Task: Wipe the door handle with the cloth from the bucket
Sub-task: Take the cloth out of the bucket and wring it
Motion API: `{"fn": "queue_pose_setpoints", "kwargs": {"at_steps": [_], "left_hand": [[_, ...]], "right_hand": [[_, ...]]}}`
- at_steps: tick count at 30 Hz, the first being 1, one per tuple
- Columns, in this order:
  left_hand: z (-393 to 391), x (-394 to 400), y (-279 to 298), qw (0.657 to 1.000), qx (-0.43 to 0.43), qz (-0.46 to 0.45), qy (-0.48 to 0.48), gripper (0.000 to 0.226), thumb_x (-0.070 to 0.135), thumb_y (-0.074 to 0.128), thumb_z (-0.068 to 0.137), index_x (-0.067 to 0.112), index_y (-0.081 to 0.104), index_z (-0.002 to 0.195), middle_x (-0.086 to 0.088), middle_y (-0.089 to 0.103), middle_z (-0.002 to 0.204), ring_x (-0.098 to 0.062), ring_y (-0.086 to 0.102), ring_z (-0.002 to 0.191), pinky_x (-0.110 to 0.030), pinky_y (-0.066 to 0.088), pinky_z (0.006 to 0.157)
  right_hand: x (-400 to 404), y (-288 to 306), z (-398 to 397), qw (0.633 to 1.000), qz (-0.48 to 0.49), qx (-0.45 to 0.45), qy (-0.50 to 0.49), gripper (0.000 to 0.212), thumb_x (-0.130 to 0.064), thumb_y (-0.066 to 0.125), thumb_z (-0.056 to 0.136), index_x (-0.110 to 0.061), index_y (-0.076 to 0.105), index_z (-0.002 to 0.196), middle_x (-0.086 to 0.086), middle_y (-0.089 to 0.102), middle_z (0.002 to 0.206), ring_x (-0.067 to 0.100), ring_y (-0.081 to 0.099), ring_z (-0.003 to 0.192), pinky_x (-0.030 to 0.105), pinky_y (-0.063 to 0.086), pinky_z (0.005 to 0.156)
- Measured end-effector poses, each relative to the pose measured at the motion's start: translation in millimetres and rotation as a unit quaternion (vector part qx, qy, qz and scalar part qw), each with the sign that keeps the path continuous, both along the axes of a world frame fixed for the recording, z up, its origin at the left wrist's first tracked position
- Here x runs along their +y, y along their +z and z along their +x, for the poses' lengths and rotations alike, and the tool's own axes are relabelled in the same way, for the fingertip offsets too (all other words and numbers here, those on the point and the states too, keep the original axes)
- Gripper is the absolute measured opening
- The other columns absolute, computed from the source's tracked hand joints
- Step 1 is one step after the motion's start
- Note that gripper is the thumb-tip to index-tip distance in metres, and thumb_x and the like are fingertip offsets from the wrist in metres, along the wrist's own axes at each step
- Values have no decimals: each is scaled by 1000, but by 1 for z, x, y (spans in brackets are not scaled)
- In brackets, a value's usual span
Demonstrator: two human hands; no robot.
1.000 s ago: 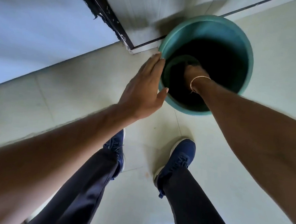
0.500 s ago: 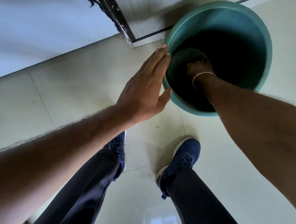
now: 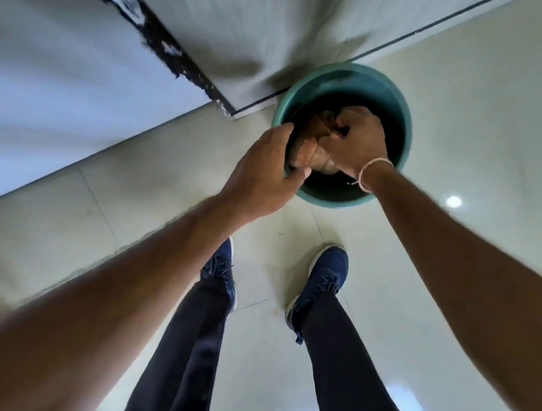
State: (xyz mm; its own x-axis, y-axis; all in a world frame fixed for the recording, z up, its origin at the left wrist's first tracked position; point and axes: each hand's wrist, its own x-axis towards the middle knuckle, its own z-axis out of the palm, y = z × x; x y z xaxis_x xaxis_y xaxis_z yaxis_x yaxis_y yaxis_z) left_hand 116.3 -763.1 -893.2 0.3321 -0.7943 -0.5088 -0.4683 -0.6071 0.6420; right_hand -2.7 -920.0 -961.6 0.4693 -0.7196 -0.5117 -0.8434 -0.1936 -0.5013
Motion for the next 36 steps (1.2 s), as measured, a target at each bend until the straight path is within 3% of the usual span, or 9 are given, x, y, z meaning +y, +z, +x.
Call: {"fn": "queue_pose_setpoints", "kwargs": {"at_steps": [5,10,13,16,21,24,27,33,36], "left_hand": [[2,-22,86,999,0,-31,28,71,33,73,98,11,42,159,-9,57,155,-23,53,143,-43,46,120],[0,-35,185,998,34,-44,-1,73,34,80,94,11,47,155,-6,57,155,-19,53,144,-38,45,120],[-6,-35,240,996,81,-33,-6,60,16,80,90,17,57,146,7,66,130,-4,60,119,-18,51,101],[-12,-33,294,986,162,-32,18,47,8,75,89,24,66,132,10,73,114,-8,70,109,-26,56,95],[-21,-14,369,910,385,-22,151,41,25,58,83,15,71,120,-4,77,100,-17,72,94,-35,60,76],[-23,1,402,834,499,-18,235,57,43,52,97,8,62,141,-6,77,108,-22,72,103,-38,63,83],[-28,14,428,814,513,-15,270,65,55,39,109,7,61,146,-11,75,121,-28,69,116,-44,60,96],[-27,32,464,763,569,-23,306,56,35,36,109,17,82,82,-2,79,85,-18,75,83,-26,60,69],[-24,42,472,742,596,-37,305,59,30,33,108,14,81,77,-3,77,79,-19,74,76,-25,60,67]], "right_hand": [[16,127,-27,995,10,-60,-76,22,-30,81,85,-19,69,100,-1,58,106,18,53,93,22,37,81],[28,247,-44,979,48,-120,-156,23,-39,75,72,-22,64,85,-9,58,75,13,52,71,25,41,66],[36,310,-47,954,94,-172,-228,20,-28,72,66,-15,62,78,-5,53,70,13,49,67,27,42,67],[47,365,-49,925,152,-227,-264,17,-19,76,64,-21,62,72,-4,57,68,16,55,69,30,47,67],[64,445,-60,890,205,-308,-268,38,-1,81,73,-9,71,109,3,73,91,16,71,82,33,61,76],[82,485,-59,920,166,-280,-218,32,-3,79,86,-2,72,117,10,75,98,21,73,86,41,64,84],[99,521,-53,949,118,-240,-167,20,-11,75,93,0,74,110,16,77,98,28,73,85,42,61,84],[138,575,-51,969,58,-234,-56,2,-18,73,95,-18,72,96,-11,65,72,-1,57,62,18,46,64],[151,593,-55,968,55,-243,-39,17,-16,71,97,-28,65,87,-11,62,67,0,54,59,14,42,59]]}}
